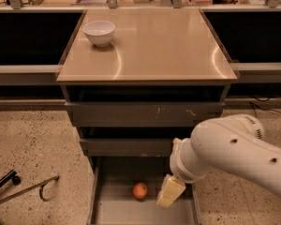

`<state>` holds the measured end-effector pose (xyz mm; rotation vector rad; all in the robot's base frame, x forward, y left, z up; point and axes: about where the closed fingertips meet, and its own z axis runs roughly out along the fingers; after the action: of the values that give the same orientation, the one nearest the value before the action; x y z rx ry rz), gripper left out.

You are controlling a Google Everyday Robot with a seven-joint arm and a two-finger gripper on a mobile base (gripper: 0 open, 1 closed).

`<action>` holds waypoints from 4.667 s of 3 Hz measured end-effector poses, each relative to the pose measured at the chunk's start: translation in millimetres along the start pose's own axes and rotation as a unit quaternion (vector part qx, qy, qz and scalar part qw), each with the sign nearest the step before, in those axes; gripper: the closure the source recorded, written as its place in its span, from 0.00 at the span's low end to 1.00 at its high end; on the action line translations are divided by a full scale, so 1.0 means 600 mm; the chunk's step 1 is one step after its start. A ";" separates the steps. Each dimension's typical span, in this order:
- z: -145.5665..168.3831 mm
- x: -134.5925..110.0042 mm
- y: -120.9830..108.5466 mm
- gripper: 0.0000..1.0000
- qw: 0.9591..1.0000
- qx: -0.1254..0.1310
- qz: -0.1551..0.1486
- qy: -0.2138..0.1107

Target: Pick orange from bottom drawer and place on counter

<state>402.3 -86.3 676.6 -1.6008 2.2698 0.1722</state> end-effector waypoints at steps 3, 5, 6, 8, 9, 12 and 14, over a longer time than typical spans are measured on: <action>0.353 0.025 0.013 0.00 0.999 -0.039 0.020 -0.016; 0.443 -0.021 0.023 0.00 0.996 -0.066 -0.027 -0.044; 0.501 -0.030 0.020 0.00 0.995 -0.071 -0.041 -0.065; 0.629 -0.005 -0.029 0.00 0.991 -0.093 -0.016 -0.091; 0.645 -0.001 -0.034 0.00 0.991 -0.096 -0.010 -0.094; 0.815 0.044 -0.081 0.00 0.993 -0.072 -0.001 -0.092; 0.886 0.083 -0.068 0.00 0.991 -0.086 0.022 -0.096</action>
Offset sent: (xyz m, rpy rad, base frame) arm 0.0870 0.0840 -0.2885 0.1332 -0.0125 -0.0839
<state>541.3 14.3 169.1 -1.5427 2.1926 0.5228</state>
